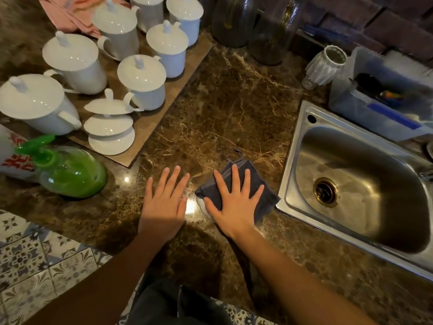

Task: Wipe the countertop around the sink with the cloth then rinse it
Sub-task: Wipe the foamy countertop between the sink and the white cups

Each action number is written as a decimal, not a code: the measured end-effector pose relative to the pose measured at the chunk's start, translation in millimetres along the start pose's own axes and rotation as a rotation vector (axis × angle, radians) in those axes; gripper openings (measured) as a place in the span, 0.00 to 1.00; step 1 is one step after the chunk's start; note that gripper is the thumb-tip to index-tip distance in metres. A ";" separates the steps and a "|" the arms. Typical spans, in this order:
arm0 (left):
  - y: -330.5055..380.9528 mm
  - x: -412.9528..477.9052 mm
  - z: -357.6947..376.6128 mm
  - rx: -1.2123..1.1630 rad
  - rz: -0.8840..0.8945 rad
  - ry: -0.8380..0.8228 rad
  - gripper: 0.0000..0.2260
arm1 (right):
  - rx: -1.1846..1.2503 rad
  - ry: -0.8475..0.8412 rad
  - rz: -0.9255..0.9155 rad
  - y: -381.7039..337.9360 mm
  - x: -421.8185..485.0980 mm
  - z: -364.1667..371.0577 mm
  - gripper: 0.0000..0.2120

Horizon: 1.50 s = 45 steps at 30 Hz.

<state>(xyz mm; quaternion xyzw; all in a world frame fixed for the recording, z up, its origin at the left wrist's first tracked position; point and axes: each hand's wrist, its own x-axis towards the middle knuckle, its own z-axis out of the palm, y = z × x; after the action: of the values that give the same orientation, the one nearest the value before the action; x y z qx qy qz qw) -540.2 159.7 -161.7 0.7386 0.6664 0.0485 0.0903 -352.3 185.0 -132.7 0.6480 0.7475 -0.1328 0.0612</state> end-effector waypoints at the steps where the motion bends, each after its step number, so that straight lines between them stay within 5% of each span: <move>1: -0.8 -0.2 0.7 0.005 0.006 0.013 0.25 | -0.020 0.013 -0.018 3.4 5.8 0.9 0.34; 13: -0.9 1.7 -3.8 -0.045 0.014 0.006 0.25 | -0.021 0.045 -0.032 36.0 124.7 -33.8 0.29; 21: 0.1 0.2 -3.5 -0.017 -0.013 0.010 0.24 | -0.180 -0.046 -0.581 35.5 -13.5 1.4 0.29; 26: 3.8 -1.7 -7.4 -0.061 -0.056 0.003 0.25 | -0.259 -0.092 -0.726 81.4 -60.0 5.6 0.30; 28: 5.2 -2.6 -8.9 -0.038 -0.096 0.013 0.25 | -0.230 -0.095 -0.666 86.7 -45.8 0.1 0.30; 34: 3.5 0.2 -7.3 0.000 -0.105 -0.021 0.25 | -0.003 0.049 -0.019 60.1 77.2 -25.6 0.30; 37: 3.7 1.6 -7.1 0.015 -0.094 -0.023 0.25 | 0.076 0.104 0.154 46.7 159.8 -43.3 0.28; 41: 3.4 4.0 -5.8 0.014 -0.104 -0.028 0.25 | 0.081 0.095 0.134 19.6 228.4 -53.3 0.28; 45: 3.1 4.1 -7.1 -0.014 -0.100 -0.031 0.25 | -0.036 0.075 -0.109 2.2 210.9 -48.3 0.29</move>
<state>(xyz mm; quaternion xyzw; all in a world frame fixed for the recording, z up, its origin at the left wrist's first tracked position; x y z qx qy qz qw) -538.2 164.0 -154.3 0.7042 0.7007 0.0370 0.1082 -378.5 399.5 -142.3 0.6097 0.7856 -0.0979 0.0376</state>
